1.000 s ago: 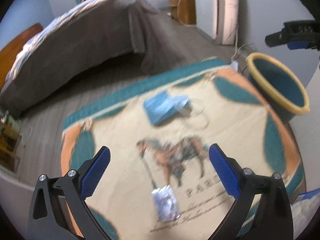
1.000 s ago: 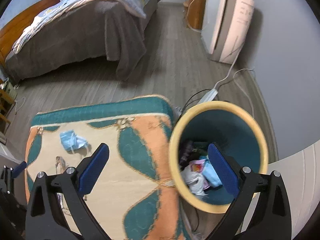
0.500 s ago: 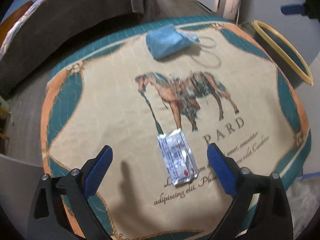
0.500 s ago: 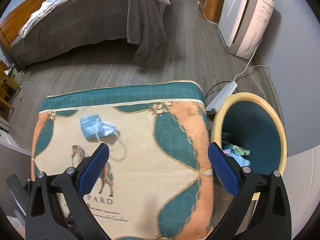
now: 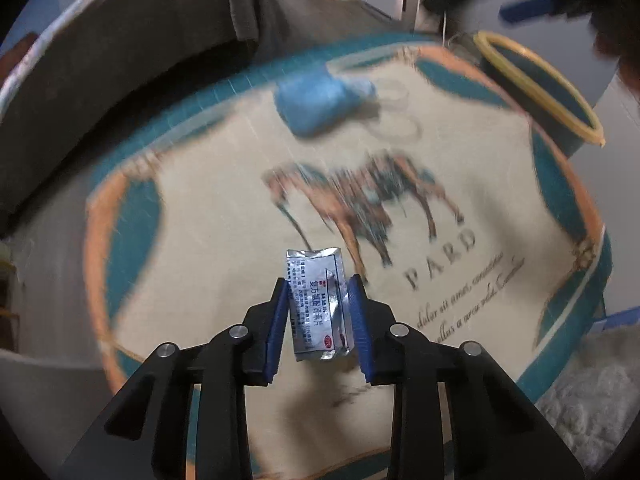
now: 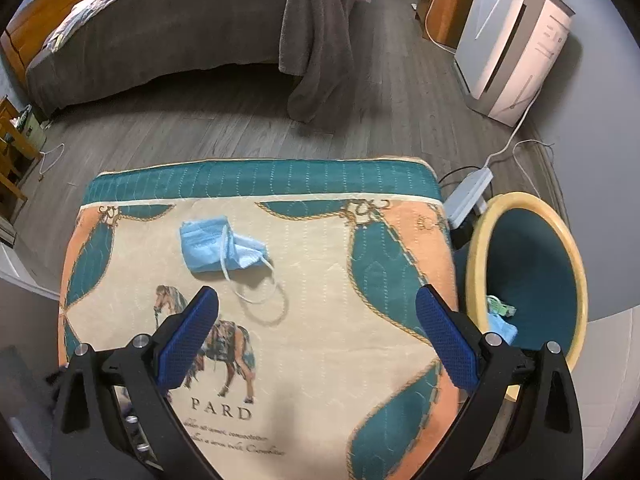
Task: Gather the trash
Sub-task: 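Grasp the silver blister pack with the left gripper while the right grasps the last blue mask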
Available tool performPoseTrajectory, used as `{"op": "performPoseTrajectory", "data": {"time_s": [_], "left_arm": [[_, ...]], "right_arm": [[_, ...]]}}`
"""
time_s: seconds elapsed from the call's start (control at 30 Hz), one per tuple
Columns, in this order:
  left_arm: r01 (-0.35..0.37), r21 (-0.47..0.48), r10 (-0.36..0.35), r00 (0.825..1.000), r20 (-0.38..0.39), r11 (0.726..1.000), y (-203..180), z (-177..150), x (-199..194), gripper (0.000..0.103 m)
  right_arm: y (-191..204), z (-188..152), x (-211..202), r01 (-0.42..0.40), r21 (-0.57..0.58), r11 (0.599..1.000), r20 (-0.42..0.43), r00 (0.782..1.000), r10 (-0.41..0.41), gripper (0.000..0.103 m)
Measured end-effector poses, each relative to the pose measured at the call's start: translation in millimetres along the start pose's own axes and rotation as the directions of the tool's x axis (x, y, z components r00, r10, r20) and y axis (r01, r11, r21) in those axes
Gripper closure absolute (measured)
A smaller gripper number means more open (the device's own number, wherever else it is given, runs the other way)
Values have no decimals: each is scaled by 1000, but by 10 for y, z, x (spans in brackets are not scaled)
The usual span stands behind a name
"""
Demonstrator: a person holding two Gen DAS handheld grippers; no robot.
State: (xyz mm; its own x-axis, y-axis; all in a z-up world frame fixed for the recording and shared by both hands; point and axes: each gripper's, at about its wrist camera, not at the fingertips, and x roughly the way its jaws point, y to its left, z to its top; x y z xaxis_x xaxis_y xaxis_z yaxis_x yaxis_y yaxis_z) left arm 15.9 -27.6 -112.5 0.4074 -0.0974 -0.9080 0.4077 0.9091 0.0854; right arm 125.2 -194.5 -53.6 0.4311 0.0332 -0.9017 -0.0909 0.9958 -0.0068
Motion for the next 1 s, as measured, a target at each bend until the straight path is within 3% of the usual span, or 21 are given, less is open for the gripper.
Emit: {"op": "performPoseTrajectory", "data": {"time_s": [0.17,0.27,0.4,0.57,0.7,0.8,0.87,0.93,1.0], "left_arm": [[-44,-60,48,996,75,997,412,436,-470,71],[-85,-73,92,989,111,994,607,628,-539,71],[-4,-196,33,989,146,981,847,921,-405,71],[-20,-189,53,983,175,982,923,1165,-327,71],[-4,-221,45,983,178,975,992,1317,-247,71],[-7,-220,47,983,175,975,994,1361,-161,71],[-1,-222,41,984,174,975,1002,1390,-151,71],[-6,-213,44,984,172,977,978,1420,-132,71],[-11,-206,47,984,172,979,962,1428,-139,71]], "right_arm": [[117,87,180,-27,-1,1000,4,1000,27,6],[194,144,342,-44,-14,999,-6,999,44,6],[281,212,594,-81,-29,996,-26,996,81,6],[415,232,882,-148,-67,987,-71,987,143,6],[585,229,1016,-153,-171,973,-84,987,140,7],[648,239,1056,-178,-207,962,-86,983,164,22],[700,222,1093,-199,-234,952,-104,978,178,41],[717,199,1109,-206,-265,942,-128,976,178,76],[669,209,1066,-233,-251,940,-133,970,205,85]]}}
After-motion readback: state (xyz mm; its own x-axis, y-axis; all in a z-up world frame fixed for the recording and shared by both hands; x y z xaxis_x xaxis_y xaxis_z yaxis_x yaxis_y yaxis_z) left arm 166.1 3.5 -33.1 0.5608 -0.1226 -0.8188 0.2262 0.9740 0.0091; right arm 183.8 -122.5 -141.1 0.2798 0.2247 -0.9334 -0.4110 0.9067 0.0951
